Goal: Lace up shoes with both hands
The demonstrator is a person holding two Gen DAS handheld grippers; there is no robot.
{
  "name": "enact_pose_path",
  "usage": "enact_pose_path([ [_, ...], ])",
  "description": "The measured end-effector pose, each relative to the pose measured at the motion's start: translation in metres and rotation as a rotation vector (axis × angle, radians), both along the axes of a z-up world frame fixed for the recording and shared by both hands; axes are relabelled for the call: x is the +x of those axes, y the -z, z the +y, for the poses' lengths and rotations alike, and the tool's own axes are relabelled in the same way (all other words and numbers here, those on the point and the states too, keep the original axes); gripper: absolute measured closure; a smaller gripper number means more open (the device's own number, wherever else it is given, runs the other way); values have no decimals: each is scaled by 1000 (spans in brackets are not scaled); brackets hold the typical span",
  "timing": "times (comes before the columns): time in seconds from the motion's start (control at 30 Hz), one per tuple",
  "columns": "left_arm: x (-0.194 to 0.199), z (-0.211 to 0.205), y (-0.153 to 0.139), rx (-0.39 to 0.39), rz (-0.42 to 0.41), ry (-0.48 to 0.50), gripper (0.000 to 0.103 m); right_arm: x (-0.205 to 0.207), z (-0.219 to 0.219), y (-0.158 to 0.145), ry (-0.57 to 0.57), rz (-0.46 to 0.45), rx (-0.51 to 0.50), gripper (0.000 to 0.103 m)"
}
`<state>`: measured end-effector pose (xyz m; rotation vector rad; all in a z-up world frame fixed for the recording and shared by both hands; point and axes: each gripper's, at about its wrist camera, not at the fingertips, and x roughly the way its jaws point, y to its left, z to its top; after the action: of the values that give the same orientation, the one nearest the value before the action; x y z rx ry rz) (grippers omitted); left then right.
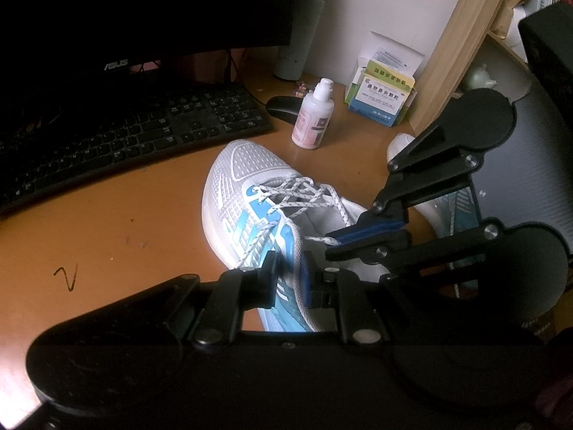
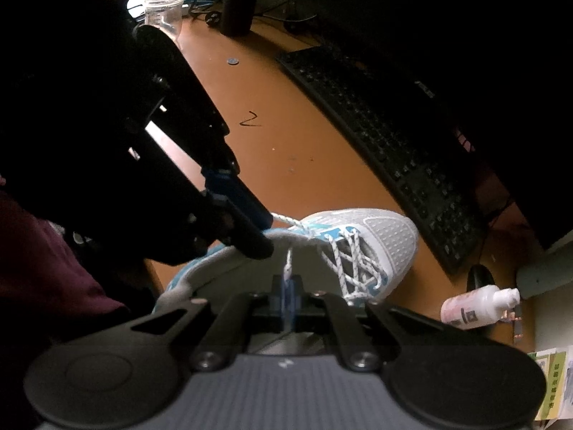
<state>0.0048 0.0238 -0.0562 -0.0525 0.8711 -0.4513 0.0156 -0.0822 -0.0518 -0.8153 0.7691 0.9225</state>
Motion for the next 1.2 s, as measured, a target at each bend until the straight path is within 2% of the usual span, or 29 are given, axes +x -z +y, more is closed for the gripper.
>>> enact_pose_path([
  [0.43, 3, -1, 0, 4, 1, 3, 91, 1, 2, 1, 5, -4, 16, 100],
  [1.2, -1, -4, 1, 5, 1, 5, 91, 8, 18, 17, 5, -45, -60, 99],
])
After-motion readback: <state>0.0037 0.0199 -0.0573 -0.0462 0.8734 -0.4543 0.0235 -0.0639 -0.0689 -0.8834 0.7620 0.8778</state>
